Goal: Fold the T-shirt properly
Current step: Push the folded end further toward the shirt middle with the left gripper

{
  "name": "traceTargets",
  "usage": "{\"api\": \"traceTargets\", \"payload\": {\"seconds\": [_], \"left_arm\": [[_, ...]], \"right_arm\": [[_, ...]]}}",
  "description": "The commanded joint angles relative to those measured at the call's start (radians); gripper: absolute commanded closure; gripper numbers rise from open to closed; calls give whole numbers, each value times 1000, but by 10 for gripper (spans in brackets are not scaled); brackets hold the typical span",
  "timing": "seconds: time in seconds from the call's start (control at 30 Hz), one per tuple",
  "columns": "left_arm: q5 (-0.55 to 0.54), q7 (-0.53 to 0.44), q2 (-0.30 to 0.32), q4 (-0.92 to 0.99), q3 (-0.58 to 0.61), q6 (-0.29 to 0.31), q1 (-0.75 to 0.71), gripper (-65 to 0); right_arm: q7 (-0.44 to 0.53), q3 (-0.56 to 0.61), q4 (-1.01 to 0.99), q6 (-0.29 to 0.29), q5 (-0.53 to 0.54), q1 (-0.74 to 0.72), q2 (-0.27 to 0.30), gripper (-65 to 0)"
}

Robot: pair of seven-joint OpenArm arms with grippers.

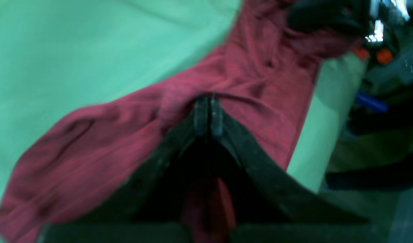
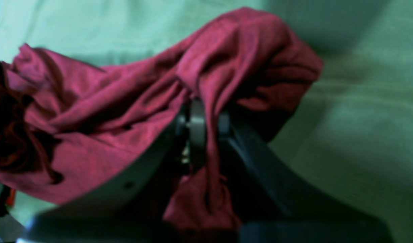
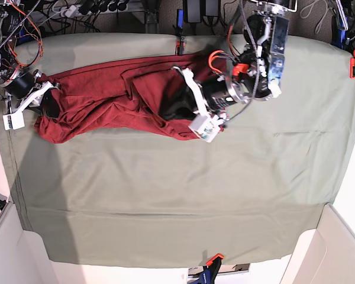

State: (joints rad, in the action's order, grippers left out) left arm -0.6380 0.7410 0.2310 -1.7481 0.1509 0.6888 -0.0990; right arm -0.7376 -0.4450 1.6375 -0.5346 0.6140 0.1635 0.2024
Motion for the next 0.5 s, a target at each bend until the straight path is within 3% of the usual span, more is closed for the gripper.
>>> {"api": "traceTargets", "payload": {"seconds": [0.0, 0.17, 0.47], "left_arm": [[-53, -10, 13, -19, -17, 9, 9, 0], [-122, 10, 44, -19, -34, 9, -5, 0], [-240, 71, 44, -21, -31, 9, -42, 0]], "right_arm": [[23, -5, 16, -12, 36, -8, 10, 0], [19, -5, 20, -28, 93, -8, 10, 0], [15, -5, 30, -28, 93, -8, -40, 0]]}}
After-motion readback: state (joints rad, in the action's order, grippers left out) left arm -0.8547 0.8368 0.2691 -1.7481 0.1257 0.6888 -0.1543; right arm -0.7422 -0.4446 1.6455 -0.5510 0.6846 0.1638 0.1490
